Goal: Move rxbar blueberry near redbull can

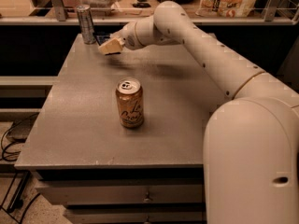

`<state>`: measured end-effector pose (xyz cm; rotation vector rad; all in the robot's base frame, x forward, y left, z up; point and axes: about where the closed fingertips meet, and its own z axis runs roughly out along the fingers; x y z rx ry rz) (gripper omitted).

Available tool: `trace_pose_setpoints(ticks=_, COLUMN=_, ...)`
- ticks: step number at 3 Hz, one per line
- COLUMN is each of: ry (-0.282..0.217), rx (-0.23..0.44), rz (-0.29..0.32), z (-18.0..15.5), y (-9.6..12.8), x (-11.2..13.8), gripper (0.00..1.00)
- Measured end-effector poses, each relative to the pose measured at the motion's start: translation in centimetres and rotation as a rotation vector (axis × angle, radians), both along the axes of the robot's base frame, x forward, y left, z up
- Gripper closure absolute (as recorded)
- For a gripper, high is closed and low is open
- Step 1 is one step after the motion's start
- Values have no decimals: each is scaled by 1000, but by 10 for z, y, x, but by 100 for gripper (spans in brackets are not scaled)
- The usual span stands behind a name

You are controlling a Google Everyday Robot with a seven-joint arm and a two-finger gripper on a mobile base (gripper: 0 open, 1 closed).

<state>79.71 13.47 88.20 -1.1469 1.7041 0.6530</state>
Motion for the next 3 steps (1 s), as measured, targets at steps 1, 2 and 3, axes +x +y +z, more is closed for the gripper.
trace_pose_setpoints(ticks=1, ry=16, rx=13, rz=-15, z=-7, y=14, x=23, gripper=21)
trace_pose_setpoints(ticks=2, ry=24, rx=12, rz=-26, z=-8, y=19, x=36, gripper=1)
trace_pose_setpoints(ticks=3, ry=21, rx=13, rz=-27, z=-7, y=19, x=36, gripper=0)
